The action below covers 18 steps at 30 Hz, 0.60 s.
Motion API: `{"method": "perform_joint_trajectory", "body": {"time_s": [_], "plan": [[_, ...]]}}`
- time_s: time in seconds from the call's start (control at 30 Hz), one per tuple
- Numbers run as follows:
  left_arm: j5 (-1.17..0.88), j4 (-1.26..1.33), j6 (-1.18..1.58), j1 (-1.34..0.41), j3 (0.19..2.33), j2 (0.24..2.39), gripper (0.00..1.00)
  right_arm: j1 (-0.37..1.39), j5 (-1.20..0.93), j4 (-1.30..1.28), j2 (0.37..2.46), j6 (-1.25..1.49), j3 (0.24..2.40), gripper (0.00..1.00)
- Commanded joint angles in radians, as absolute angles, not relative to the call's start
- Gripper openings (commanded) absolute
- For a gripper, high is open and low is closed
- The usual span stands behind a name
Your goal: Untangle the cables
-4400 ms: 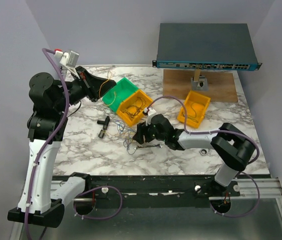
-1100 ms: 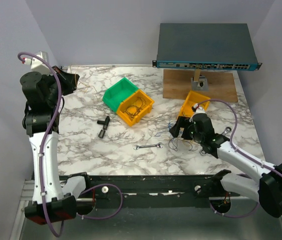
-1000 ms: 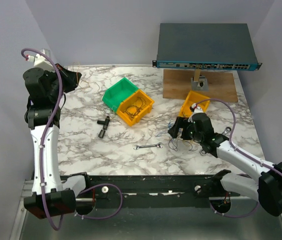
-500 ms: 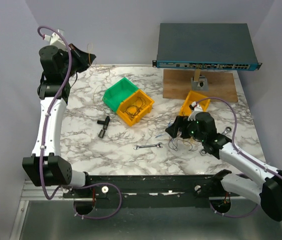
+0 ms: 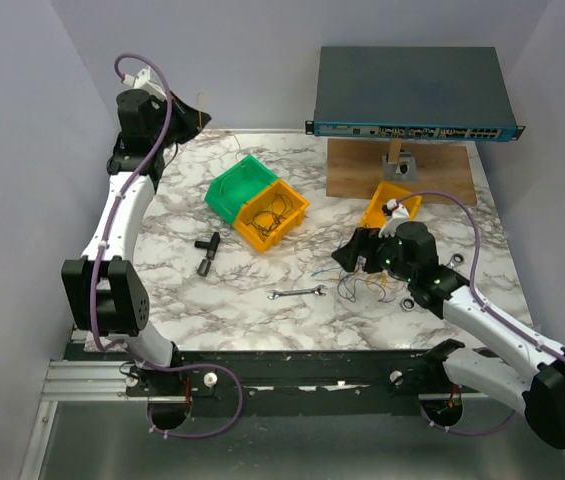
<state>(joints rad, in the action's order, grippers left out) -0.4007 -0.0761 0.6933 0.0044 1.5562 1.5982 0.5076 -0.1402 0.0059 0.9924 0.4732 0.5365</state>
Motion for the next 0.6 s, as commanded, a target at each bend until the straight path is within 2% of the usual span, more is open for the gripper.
{"method": "perform_joint_trajectory", "body": {"time_s": [0.0,0.17,0.27,0.57], "plan": [[-0.313,-0.005,0.663,-0.033,1.453,1.665,0.00,0.508,-0.114,-0.033,0.943,0.474,0.558,0.92],[-0.258,-0.028,0.612,-0.064,1.426,1.714,0.00,0.507,0.082,-0.117,0.875,0.526,0.577,0.92],[-0.163,-0.233,0.537,-0.100,1.524,1.779,0.00,0.507,0.159,-0.163,0.847,0.526,0.594,0.92],[0.068,-0.439,0.409,-0.194,1.542,1.873,0.00,0.508,0.154,-0.178,0.804,0.541,0.598,0.92]]}}
